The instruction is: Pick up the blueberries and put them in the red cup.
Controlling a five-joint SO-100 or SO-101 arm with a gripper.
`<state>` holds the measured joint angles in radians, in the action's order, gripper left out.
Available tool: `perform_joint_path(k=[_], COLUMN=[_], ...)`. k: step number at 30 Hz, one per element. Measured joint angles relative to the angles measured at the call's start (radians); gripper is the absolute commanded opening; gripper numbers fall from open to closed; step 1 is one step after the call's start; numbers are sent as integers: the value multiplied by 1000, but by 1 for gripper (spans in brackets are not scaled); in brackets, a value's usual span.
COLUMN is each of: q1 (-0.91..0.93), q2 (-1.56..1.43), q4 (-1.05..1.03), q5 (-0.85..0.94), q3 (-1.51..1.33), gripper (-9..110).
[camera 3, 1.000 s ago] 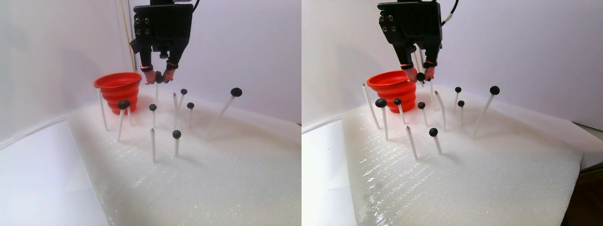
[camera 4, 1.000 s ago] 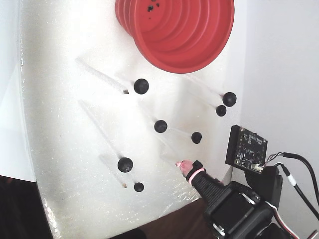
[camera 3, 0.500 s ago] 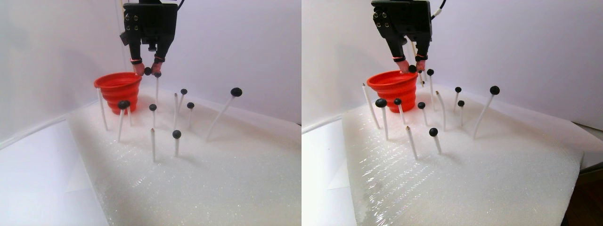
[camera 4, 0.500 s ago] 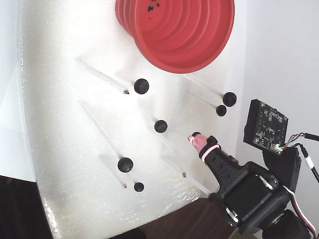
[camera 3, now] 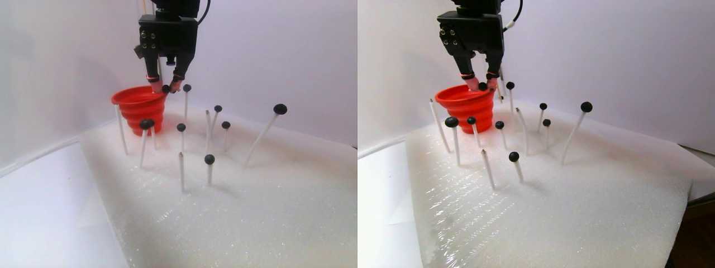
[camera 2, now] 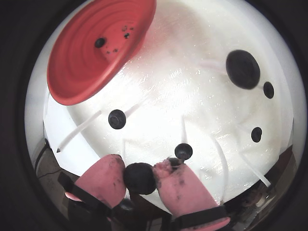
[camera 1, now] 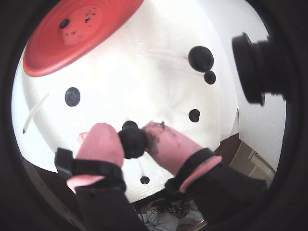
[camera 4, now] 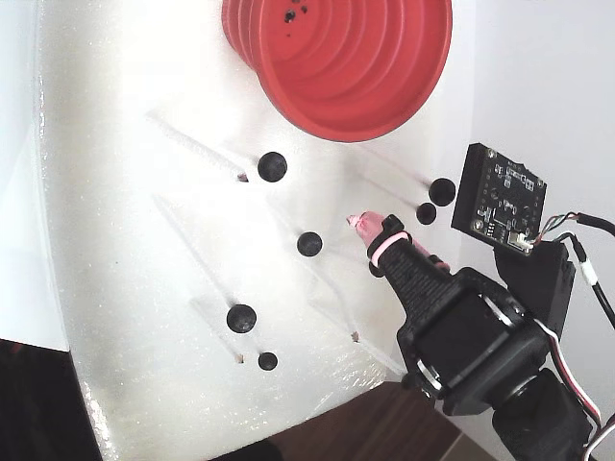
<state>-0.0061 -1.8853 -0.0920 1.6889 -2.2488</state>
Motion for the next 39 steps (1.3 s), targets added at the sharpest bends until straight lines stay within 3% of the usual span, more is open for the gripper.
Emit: perform_joint_path(k=[39], q1=[-103], q2=[232], q4=[204], q5=[25], q3=[202], gripper=[12])
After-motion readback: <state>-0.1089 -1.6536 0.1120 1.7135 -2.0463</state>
